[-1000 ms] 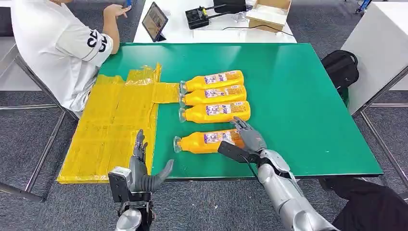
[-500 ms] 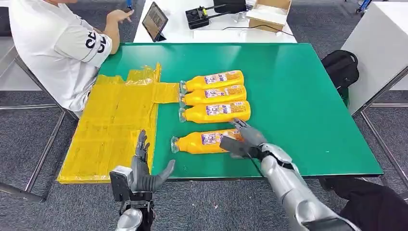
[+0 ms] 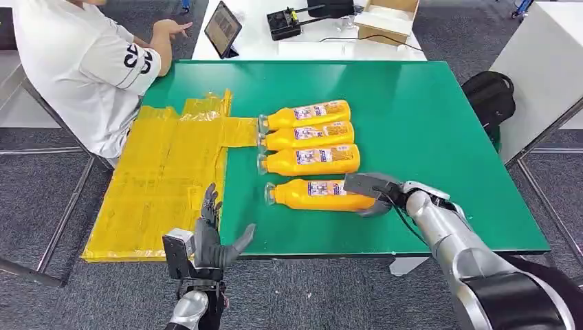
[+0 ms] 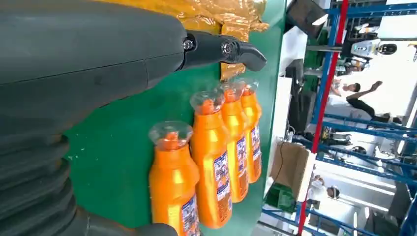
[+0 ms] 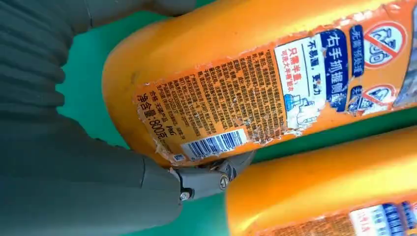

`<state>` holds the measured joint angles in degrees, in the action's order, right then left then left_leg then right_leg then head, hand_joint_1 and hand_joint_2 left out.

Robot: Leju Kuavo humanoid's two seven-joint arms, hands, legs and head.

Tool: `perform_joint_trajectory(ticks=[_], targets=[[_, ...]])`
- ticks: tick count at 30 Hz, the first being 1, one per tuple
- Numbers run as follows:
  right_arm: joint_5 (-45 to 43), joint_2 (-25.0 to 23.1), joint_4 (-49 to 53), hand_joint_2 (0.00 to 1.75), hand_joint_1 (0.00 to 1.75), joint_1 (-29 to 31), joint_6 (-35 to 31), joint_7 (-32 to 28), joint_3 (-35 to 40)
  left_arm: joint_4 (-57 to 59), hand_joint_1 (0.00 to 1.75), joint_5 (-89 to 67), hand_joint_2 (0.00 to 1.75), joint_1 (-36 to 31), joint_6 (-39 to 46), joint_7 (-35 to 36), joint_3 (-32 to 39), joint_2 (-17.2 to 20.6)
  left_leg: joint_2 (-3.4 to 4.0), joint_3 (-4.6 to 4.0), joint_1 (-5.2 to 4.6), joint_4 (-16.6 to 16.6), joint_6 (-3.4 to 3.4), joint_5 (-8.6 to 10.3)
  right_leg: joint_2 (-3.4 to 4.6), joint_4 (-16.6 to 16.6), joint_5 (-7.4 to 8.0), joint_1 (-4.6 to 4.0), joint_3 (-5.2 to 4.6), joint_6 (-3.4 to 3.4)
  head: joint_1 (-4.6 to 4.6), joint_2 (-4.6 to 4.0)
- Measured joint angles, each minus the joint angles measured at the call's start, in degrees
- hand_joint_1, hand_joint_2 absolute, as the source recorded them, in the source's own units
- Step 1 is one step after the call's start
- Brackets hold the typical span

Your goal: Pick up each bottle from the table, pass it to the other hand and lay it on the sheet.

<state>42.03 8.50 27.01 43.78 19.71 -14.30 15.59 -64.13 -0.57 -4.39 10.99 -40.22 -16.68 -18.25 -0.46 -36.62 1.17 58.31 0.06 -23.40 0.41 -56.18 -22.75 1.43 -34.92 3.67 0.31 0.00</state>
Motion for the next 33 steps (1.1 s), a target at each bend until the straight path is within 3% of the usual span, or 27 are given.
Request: perform_joint_trajectory(ticks=[9, 14, 21, 28, 33], targets=[[-4.15, -0.26, -0.24, 1.75, 1.75, -3.21, -9.17, -1.44, 1.94, 0.76, 0.0, 0.07, 1.75, -0.15, -0.22, 0.0, -0.02, 0.0, 0.0, 0.01, 0.04, -0.01, -0.01, 0.0, 0.01, 0.0, -0.02, -0.05, 0.01, -0.02, 0.02, 0.0], [-4.7, -0.66, -0.22, 1.75, 1.75, -4.12, -10.35, -1.7, 2.03, 1.07, 0.0, 0.15, 1.75, -0.22, -0.24, 0.0, -0.02, 0.0, 0.03, 0.06, 0.03, -0.01, 0.0, 0.0, 0.01, 0.02, 0.0, -0.04, 0.03, -0.01, 0.02, 0.0], [-8.77, -2.01, 2.76, 1.75, 1.75, -8.87, -15.15, -6.8, 2.01, 1.07, 0.0, 0.09, 1.75, -0.21, -0.22, 0.0, 0.02, 0.0, 0.14, 0.16, 0.05, -0.01, -0.01, 0.0, 0.06, 0.01, 0.01, -0.06, 0.08, -0.02, 0.02, 0.0], [-15.04, -4.68, 15.64, 1.75, 1.75, -19.61, -18.05, -10.95, -0.55, 1.0, 0.0, -0.33, 1.75, 0.01, -0.26, 0.0, 0.74, 0.0, 0.06, -0.01, 0.06, -0.03, -0.02, -0.01, 0.02, -0.01, -0.04, -0.07, 0.03, -0.03, 0.02, 0.0], [-17.85, -8.06, 30.6, 1.75, 1.75, -26.74, -25.01, -10.62, -5.68, 0.72, 0.0, -0.55, 1.75, 0.35, 0.11, 0.0, 1.31, 0.0, -0.03, -0.08, 0.05, -0.03, -0.01, -0.01, -0.02, 0.0, -0.04, -0.05, -0.03, -0.03, 0.02, 0.0]])
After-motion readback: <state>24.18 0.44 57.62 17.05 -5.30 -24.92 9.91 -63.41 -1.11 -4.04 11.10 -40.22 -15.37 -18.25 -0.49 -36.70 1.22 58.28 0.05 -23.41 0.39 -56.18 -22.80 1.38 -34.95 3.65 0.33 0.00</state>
